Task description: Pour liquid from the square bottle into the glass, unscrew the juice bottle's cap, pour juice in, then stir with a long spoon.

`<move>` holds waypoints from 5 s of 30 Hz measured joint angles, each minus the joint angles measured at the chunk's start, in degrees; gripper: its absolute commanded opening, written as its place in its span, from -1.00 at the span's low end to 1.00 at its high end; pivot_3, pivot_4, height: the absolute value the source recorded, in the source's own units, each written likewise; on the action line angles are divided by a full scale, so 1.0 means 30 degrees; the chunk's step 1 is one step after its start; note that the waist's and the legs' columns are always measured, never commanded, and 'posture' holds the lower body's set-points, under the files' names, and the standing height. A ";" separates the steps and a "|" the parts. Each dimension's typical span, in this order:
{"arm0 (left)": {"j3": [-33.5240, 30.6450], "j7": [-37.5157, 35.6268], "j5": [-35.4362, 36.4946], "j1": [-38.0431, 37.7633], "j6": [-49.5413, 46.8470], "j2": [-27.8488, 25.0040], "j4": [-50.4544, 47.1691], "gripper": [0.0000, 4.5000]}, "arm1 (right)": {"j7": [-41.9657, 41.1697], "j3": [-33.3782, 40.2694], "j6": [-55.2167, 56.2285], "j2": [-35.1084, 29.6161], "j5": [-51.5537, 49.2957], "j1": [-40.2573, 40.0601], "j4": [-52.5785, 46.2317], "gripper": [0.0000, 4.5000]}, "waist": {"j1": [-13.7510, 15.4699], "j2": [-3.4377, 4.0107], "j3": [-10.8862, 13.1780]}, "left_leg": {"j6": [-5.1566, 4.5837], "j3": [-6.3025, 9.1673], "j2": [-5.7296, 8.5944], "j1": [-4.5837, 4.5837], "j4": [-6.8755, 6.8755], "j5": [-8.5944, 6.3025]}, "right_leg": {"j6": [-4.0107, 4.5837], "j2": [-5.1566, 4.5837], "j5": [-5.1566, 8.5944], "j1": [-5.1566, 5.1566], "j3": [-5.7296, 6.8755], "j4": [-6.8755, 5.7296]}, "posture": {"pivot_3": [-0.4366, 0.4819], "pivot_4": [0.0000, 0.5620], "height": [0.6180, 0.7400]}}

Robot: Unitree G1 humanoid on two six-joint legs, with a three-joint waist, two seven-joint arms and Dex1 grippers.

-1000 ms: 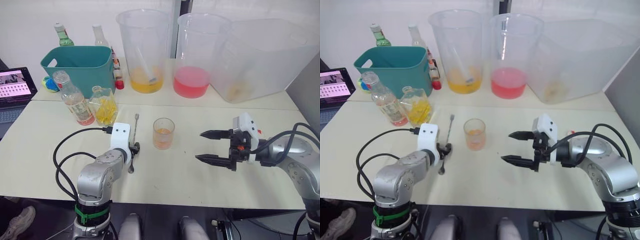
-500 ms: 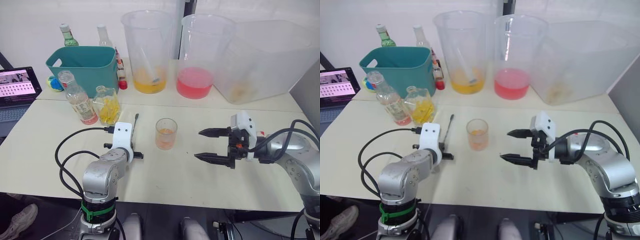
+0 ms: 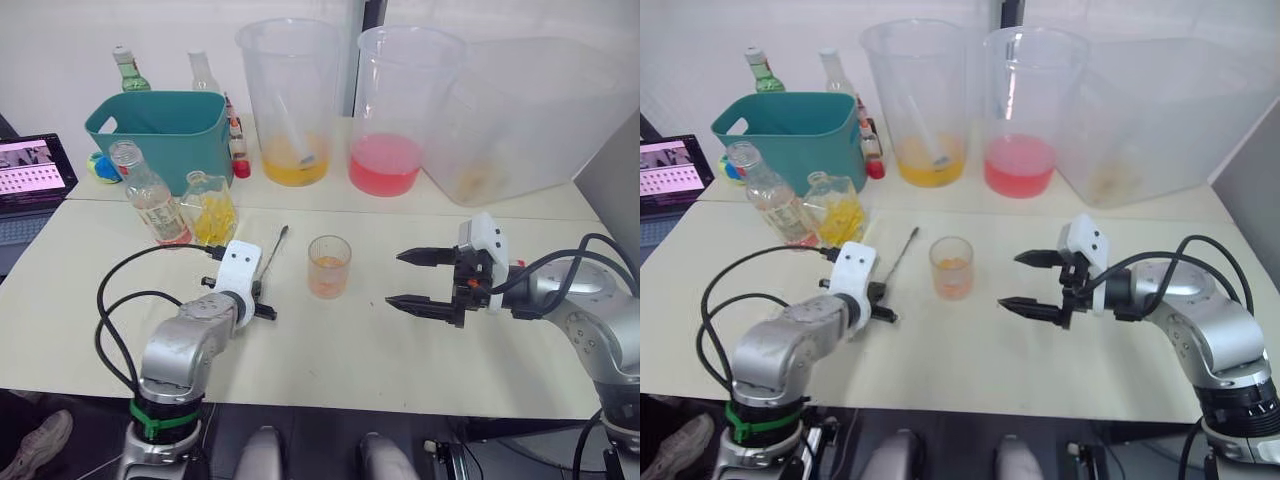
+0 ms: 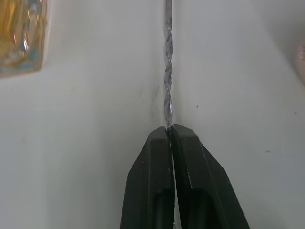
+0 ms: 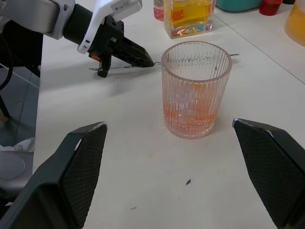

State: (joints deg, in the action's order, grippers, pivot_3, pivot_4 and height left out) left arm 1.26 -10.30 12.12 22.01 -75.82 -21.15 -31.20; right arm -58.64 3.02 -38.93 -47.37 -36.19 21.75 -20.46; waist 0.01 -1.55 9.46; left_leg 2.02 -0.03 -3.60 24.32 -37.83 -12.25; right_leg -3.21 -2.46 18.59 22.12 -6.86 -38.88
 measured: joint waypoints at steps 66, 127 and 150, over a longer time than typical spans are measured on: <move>-0.1718 -1.9322 0.1467 -0.0551 1.3869 -1.1804 1.2193 -0.98 | 0.2318 0.2371 -0.0576 0.1299 -0.3127 -0.1300 -0.1840 1.00 | -0.0296 -0.0057 0.0074 | -0.0029 -0.0025 -0.0089 0.0035 0.0006 -0.0002 | 0.0022 0.0042 0.0019 0.0055 0.0062 -0.0037 | -0.05 -0.47 0.77; -0.3630 -1.2318 0.9966 0.3430 0.9822 -0.6113 0.4226 -0.04 | 1.8645 0.3243 -0.1746 1.3440 -1.2439 0.5356 0.2352 -1.00 | -0.0817 -0.0048 0.0083 | 0.0000 0.0059 -0.0081 0.0111 0.0011 0.0018 | 0.0031 0.0032 0.0015 0.0103 0.0144 -0.0067 | -0.05 -0.47 0.77; -0.5999 -1.6845 1.0253 -0.0011 1.1871 -0.9757 0.6125 0.99 | 1.0281 0.2584 -0.4036 0.4076 -1.0546 1.1200 0.5231 -1.00 | -0.0860 0.0023 0.0129 | -0.0013 0.0025 -0.0091 0.0139 0.0045 0.0010 | 0.0053 0.0032 0.0028 0.0145 0.0127 -0.0026 | -0.05 -0.47 0.77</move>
State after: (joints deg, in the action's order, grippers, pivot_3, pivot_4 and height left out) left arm -16.74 -60.84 42.87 21.97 -40.20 -50.43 -12.82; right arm -27.80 10.77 -51.04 -35.14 -67.82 55.35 -4.76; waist -2.57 -1.48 9.85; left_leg 1.98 0.05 -3.87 24.73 -37.70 -12.22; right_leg -3.06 -2.36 18.67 22.55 -6.48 -38.95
